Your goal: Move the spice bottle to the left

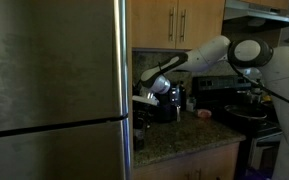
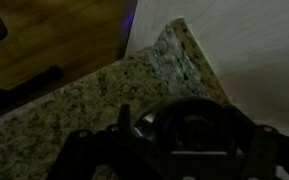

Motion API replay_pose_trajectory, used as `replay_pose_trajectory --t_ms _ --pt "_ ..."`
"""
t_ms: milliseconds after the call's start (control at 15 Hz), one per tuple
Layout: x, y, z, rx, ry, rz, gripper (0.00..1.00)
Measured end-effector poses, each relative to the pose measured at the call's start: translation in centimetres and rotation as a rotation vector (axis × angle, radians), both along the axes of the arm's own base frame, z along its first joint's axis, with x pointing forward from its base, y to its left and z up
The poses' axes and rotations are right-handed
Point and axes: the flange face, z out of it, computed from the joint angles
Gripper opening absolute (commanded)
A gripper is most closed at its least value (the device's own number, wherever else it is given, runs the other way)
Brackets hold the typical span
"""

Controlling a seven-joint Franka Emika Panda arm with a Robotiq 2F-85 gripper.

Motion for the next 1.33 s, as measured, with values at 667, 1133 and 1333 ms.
replay_pose_trajectory --t_ms 667,1133,1333 --pt "0.6 1.3 0.9 -0.059 -0.21 0.073 1.0" --pt "1.0 1.4 1.0 -0.132 -0.302 0.09 1.0" --pt "1.6 1.4 1.3 -0.177 -0.394 0.06 1.0"
